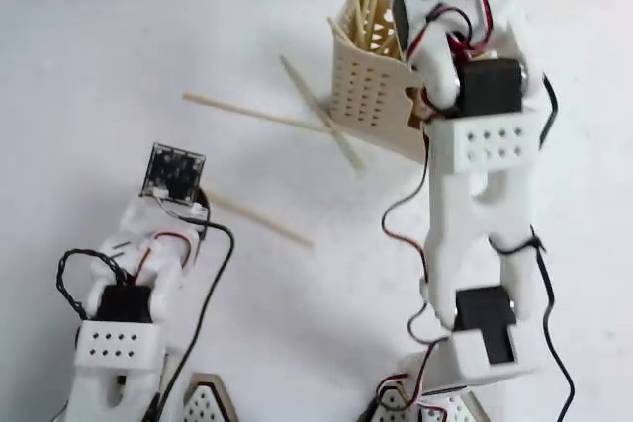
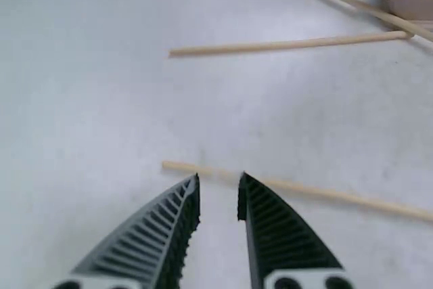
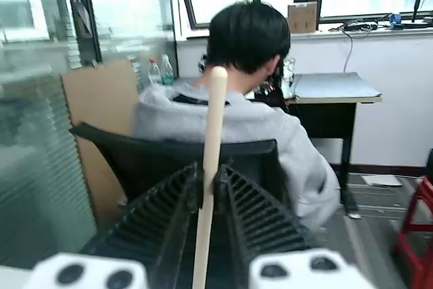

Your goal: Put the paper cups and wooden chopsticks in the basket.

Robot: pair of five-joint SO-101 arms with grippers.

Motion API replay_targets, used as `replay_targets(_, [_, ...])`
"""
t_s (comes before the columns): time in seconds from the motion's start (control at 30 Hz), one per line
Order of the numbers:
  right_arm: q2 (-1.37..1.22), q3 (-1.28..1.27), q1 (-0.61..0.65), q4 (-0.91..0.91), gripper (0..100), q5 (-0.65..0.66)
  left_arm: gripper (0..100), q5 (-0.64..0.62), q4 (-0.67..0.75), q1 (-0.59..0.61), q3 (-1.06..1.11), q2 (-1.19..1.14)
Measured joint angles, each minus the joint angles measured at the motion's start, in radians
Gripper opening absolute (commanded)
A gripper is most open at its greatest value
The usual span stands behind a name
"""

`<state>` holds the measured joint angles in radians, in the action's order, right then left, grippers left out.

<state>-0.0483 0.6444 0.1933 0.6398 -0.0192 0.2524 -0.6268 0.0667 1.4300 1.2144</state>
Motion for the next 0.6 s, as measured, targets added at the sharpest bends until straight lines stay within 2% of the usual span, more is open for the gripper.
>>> replay_targets(0.23, [-0.144,0.0,0.005,-0.055,1.8,0.147,11,0.0,0.0,0.0,0.0,0.0])
replay_targets(0.6, [-0.262,-0.002,0.0,-0.055,1.8,0.164,11,0.0,0.0,0.0,0.0,0.0])
